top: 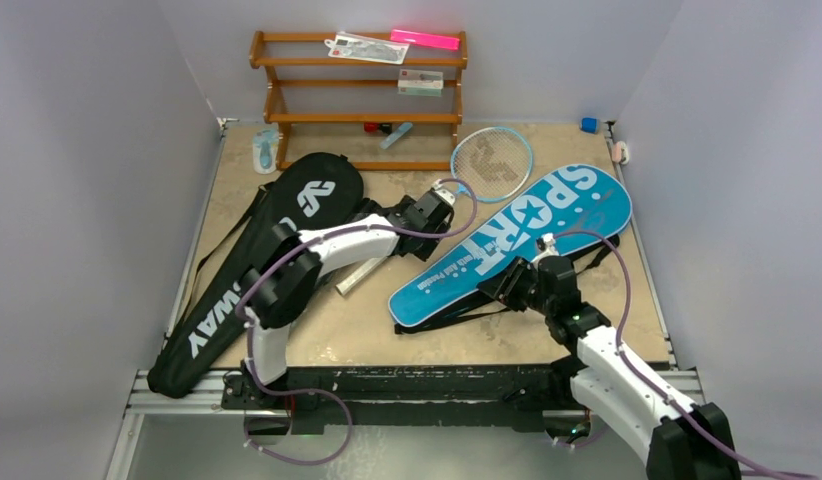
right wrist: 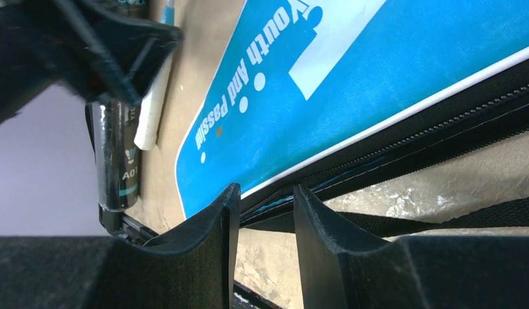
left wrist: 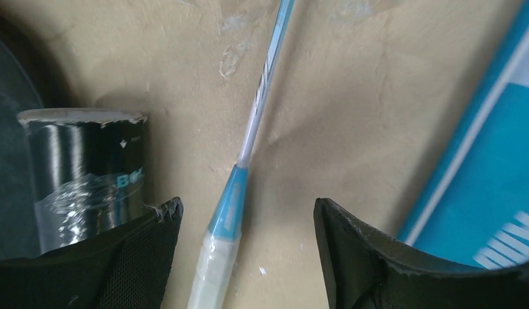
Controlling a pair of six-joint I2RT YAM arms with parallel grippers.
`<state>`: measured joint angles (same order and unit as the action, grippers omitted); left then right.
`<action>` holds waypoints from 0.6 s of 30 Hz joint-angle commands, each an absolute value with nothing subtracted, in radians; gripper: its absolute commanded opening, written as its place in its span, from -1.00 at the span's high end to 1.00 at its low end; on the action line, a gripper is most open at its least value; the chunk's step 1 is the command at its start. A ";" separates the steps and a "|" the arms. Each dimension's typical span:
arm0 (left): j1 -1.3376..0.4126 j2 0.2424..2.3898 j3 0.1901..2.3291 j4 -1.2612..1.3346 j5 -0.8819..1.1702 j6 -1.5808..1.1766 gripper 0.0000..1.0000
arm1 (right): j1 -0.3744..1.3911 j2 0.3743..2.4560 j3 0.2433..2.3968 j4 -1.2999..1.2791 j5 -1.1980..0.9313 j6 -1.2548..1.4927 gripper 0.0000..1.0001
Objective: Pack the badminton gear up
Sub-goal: Pick up the racket from the center of the board.
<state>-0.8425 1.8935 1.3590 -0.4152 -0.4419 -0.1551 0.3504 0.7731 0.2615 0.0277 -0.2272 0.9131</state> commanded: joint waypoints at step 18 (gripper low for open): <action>-0.760 2.220 1.650 -0.462 -0.391 -0.035 0.47 | 0.345 0.701 0.343 0.038 -0.218 0.802 0.22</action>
<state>-0.7788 2.1780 1.6123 -0.4423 -0.4301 -0.0559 0.3500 0.7044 0.2977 0.0273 -0.2279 0.8383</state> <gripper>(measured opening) 0.360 0.388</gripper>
